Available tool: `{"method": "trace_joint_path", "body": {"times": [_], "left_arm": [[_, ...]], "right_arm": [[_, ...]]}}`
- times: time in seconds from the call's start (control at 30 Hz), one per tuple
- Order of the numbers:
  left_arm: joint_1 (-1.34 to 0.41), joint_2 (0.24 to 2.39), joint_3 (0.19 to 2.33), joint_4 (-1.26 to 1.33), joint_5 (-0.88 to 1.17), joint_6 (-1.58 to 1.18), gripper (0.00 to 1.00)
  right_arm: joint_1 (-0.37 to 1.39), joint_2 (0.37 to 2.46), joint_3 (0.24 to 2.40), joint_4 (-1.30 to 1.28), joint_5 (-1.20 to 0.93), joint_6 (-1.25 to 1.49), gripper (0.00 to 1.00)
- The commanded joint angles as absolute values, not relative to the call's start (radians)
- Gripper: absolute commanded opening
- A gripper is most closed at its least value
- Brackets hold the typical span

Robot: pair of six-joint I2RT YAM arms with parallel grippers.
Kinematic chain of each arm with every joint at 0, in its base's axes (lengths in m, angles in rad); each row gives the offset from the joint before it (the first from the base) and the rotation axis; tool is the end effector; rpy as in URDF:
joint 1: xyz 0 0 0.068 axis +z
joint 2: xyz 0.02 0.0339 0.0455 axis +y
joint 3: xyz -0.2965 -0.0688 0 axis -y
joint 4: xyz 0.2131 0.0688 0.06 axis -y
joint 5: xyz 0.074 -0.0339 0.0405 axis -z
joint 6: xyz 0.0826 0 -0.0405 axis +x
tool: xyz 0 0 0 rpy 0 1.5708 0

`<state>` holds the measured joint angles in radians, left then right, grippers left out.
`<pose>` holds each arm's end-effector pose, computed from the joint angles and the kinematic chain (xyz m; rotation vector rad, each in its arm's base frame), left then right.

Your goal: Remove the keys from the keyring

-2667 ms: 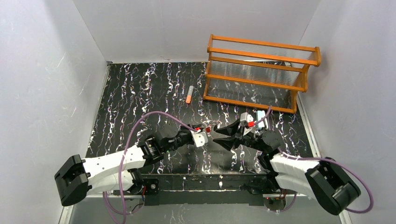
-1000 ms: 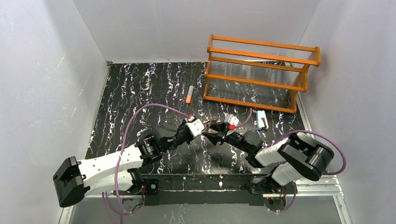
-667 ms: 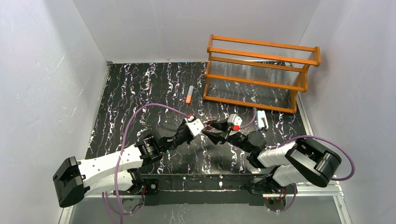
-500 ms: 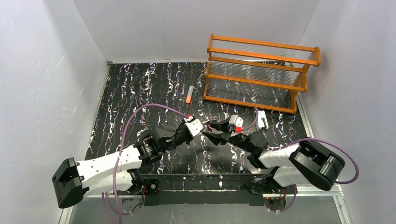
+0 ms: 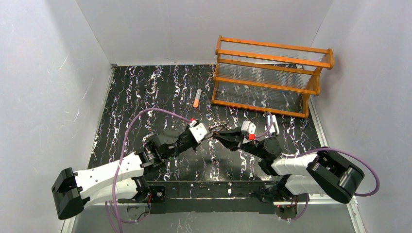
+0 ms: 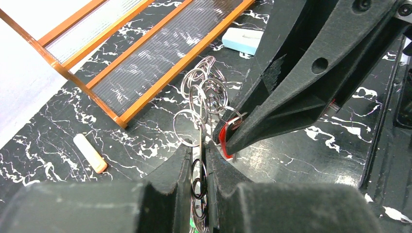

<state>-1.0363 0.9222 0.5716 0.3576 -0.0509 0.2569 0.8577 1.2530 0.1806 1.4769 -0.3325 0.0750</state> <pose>0.1147 -0.1856 0.3340 0.9266 1.2952 -0.5716 0.1247 0.1853 0.2965 -0.7475 1.0031 1.0080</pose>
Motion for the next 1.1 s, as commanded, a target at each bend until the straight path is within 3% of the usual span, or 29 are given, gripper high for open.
{"method": "trace_joint_path", "body": {"times": [0.0,0.43,0.8,0.9,1.07], "left_arm": [[-1.04,0.887,0.618,0.407,-0.031,0.232,0.0],[-1.04,0.874,0.615,0.429,-0.009,0.212,0.0],[-1.04,0.849,0.58,0.459,-0.07,0.198,0.0],[-1.04,0.853,0.559,0.458,-0.1,0.181,0.0],[-1.04,0.85,0.507,0.462,-0.152,0.138,0.0]], "right_arm": [[0.852,1.238,0.18,1.546,-0.339,0.061,0.2],[0.851,1.266,0.185,1.559,-0.366,0.078,0.27],[0.845,1.229,0.144,1.512,-0.348,0.078,0.06],[0.839,1.14,0.13,1.391,-0.342,0.067,0.01],[0.836,0.893,0.197,0.908,-0.297,0.002,0.01]]}}
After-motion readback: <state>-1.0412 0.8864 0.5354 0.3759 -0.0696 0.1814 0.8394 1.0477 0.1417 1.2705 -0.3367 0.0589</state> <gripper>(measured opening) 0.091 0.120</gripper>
